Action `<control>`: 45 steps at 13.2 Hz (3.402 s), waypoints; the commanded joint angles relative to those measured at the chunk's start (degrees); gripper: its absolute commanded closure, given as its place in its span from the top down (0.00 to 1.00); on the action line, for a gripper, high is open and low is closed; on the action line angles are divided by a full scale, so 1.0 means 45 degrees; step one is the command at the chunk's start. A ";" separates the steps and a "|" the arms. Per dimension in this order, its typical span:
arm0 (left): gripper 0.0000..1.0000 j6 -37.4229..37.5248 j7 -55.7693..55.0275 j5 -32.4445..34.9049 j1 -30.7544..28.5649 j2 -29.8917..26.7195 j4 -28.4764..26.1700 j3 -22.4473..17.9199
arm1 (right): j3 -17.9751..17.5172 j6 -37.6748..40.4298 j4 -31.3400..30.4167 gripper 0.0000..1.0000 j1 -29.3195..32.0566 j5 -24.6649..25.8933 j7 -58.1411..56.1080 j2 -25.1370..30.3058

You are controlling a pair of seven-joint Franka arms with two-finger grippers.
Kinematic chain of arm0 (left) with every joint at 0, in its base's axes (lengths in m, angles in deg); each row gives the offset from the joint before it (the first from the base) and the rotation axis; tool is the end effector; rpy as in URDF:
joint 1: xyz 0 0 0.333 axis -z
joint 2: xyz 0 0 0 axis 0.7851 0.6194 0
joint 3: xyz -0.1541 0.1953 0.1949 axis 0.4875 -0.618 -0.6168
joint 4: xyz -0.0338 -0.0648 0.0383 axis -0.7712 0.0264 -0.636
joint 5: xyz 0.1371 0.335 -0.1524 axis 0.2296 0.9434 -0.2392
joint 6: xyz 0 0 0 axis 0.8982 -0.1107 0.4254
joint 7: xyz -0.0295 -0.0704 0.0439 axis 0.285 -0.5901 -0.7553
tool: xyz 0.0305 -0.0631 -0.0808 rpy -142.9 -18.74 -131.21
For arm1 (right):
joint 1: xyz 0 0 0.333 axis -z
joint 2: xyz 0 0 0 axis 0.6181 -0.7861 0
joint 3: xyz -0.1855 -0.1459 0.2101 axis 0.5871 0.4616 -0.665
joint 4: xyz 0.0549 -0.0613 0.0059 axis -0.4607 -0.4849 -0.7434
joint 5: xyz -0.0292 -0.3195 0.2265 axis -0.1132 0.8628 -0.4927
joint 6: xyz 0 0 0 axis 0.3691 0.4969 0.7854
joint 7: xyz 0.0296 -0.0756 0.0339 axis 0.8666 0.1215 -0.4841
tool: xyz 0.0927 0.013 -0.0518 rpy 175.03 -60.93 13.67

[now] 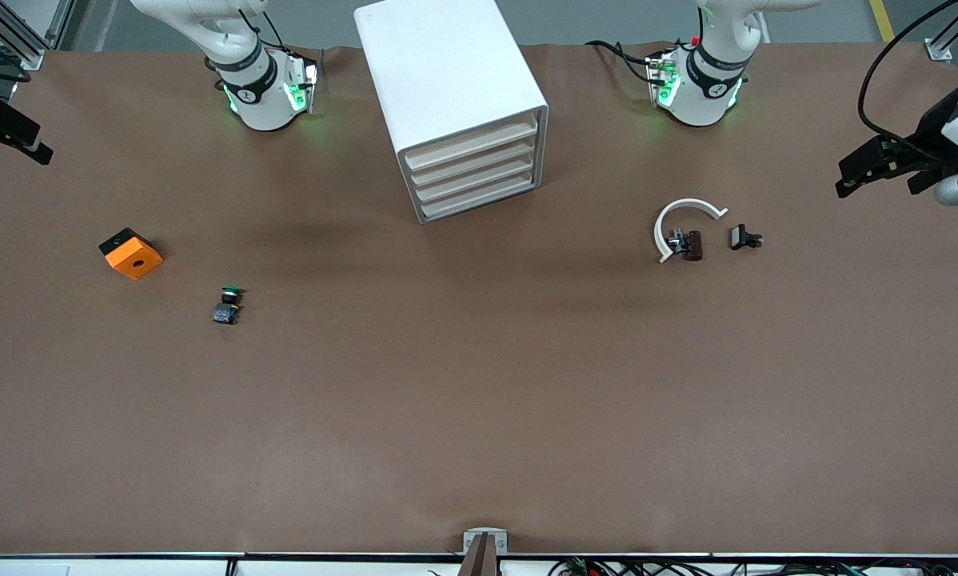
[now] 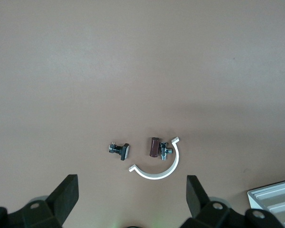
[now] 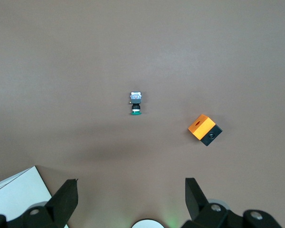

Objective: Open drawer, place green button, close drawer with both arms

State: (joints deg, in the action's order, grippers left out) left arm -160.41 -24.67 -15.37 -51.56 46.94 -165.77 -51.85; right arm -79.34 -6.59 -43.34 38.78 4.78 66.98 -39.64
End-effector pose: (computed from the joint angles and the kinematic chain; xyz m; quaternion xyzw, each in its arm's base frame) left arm 0.5236 -0.0221 0.6310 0.9997 0.0199 -0.0103 0.0016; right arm 0.4894 -0.0512 0.6750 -0.9985 0.0516 0.0083 0.0162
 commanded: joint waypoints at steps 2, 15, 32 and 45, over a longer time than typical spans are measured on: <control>1.00 0.0294 -0.0074 -0.0198 0.0000 0.0131 0.0350 -0.0027 | -0.0045 0.0049 0.0014 1.00 0.0021 -0.0044 0.0151 0.0063; 1.00 0.0569 -0.0231 -0.0198 0.0136 0.1865 -0.0118 -0.0027 | -0.0065 0.0029 0.0014 1.00 0.0002 -0.0005 0.0151 0.0063; 1.00 -0.2988 -0.9520 -0.0198 0.3748 0.6984 -0.0041 0.0461 | -0.0065 0.0048 0.0014 1.00 -0.0193 0.0112 0.0151 0.0082; 1.00 0.0734 -1.7215 -0.3888 0.3302 0.9856 0.1111 0.1418 | -0.0065 -0.0049 0.0053 1.00 -0.0213 0.0132 0.0151 0.0082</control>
State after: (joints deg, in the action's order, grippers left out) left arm -162.57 -96.78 -31.02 -35.71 89.34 -163.46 -46.21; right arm -79.60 -6.69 -43.35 38.16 4.90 66.99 -39.64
